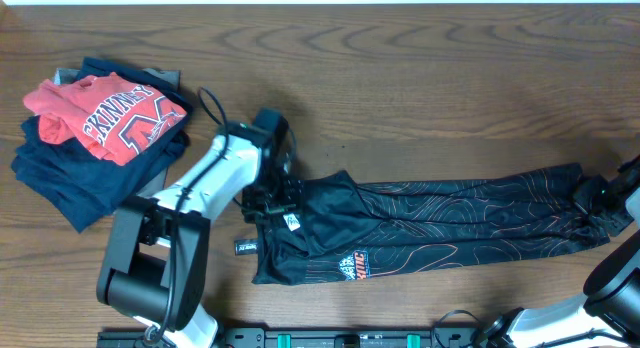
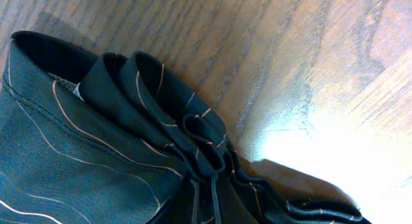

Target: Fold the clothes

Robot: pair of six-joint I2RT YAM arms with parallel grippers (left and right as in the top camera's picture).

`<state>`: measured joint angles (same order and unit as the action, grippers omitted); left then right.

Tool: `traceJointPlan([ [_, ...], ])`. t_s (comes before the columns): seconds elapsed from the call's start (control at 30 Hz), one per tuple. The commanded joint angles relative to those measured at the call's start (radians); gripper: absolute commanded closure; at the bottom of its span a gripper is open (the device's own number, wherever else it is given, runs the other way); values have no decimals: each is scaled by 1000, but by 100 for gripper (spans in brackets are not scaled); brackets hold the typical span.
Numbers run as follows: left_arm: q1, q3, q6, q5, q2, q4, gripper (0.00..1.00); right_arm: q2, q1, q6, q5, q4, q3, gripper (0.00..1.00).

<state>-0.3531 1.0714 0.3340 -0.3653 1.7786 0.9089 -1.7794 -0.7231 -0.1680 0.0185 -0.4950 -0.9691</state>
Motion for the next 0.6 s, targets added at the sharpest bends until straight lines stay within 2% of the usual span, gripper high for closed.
traceJointPlan([
  [0.0, -30, -75, 56, -5, 14, -52, 34, -26, -9, 8, 12, -13, 18, 98],
  [0.13, -37, -138, 72, -2, 14, -162, 42, -26, -9, 8, 29, -14, 18, 98],
  [0.33, -14, -159, 72, 119, 19, -312, 42, -26, 8, 8, 42, -6, 18, 99],
  [0.57, 111, -157, 90, 123, 19, -474, 42, -28, 95, 8, 40, 14, 18, 98],
])
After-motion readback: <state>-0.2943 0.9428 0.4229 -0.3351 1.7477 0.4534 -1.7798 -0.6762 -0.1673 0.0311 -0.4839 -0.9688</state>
